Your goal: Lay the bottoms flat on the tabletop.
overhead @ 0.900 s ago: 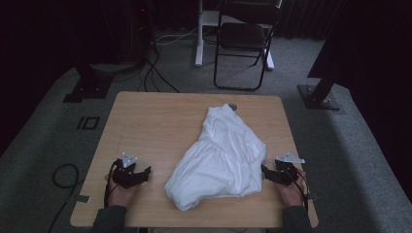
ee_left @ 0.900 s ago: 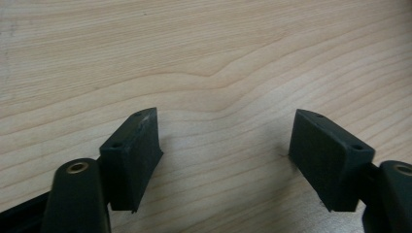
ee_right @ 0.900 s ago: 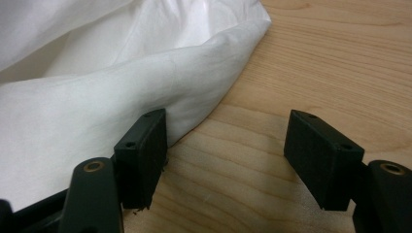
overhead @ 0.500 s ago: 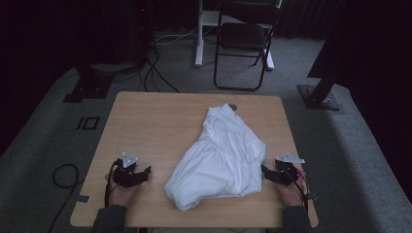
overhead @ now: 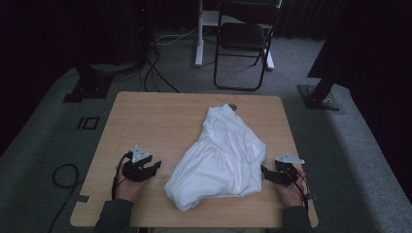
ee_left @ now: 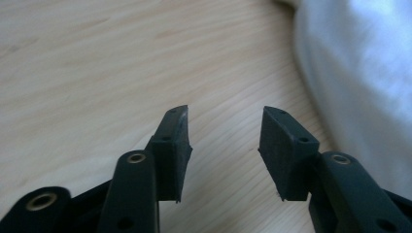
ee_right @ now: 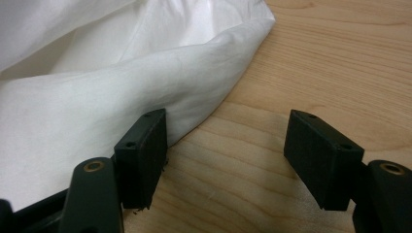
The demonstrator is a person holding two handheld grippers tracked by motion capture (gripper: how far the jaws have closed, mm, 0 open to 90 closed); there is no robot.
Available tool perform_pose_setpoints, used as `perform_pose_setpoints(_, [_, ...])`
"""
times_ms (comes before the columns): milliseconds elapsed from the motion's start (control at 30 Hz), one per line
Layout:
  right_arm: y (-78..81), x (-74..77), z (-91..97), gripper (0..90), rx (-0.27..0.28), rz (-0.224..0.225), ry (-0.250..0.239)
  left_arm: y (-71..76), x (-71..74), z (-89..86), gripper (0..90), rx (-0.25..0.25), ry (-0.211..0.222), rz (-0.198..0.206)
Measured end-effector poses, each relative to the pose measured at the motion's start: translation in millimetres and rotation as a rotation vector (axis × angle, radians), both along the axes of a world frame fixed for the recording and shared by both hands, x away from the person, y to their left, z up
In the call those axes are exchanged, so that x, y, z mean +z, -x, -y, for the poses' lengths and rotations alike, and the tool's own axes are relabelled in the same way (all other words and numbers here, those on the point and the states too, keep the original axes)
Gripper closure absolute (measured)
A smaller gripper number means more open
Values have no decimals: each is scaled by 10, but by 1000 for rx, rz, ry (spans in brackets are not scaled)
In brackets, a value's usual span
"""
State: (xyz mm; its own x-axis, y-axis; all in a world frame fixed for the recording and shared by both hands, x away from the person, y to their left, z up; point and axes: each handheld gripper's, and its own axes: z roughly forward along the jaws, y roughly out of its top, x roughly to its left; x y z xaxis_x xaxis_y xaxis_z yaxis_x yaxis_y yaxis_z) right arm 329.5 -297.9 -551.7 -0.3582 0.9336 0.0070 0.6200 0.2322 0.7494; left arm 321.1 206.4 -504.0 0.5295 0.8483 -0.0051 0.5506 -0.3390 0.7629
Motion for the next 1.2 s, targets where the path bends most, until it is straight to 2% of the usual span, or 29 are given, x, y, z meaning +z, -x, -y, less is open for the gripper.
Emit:
perform_pose_setpoints(100, [7,0,-2,341,-2,2,0,-35,77,126,557,-37,9,9])
perform_pose_setpoints(133, [12,3,-4,384,-3,3,-2,-44,102,175,559,-50,14,13])
perform_pose_setpoints(167, [22,12,-3,471,-4,4,-2,-51,136,236,559,-68,15,20])
perform_pose_setpoints(267, [42,36,-7,553,-9,24,8,-63,210,381,558,-106,13,37])
perform_pose_setpoints(300, [55,57,-8,565,-3,35,-2,-71,237,430,557,-121,12,42])
perform_pose_setpoints(367, [88,107,-18,573,2,69,-17,-86,284,530,552,-141,15,51])
perform_pose_setpoints(433, [113,143,-32,568,27,81,-50,-99,332,623,545,-163,22,57])
perform_pose_setpoints(467, [113,143,-32,568,27,81,-50,-99,332,623,543,-163,22,57])
perform_pose_setpoints(500, [119,148,-45,557,41,86,-62,-106,375,706,543,-184,23,60])
perform_pose_setpoints(533, [118,141,-83,530,68,80,-66,-107,394,759,532,-197,27,60])
perform_pose_setpoints(600, [96,112,-134,512,81,67,-47,-103,427,866,523,-230,28,64])
perform_pose_setpoints(733, [40,22,-206,535,95,9,-7,-95,445,1074,503,-289,36,57])
perform_pose_setpoints(833, [38,20,-206,539,95,11,-15,-105,394,1219,495,-328,13,38])
perform_pose_setpoints(867, [39,19,-206,541,95,10,-16,-112,369,1257,521,-334,-10,32])
perform_pose_setpoints(900, [39,19,-204,545,96,11,-16,-117,345,1281,630,-347,-34,28])
perform_pose_setpoints(967, [38,20,-198,556,99,9,-17,-125,323,1277,846,-333,-76,38])
perform_pose_setpoints(1000, [38,20,-195,566,100,9,-18,-137,325,1241,893,-317,-64,36])
perform_pose_setpoints(1100, [38,20,-190,573,102,9,-18,-177,366,1062,900,-260,-63,51])
perform_pose_setpoints(1200, [38,22,-190,577,101,8,-18,-238,406,789,900,-180,-51,57])
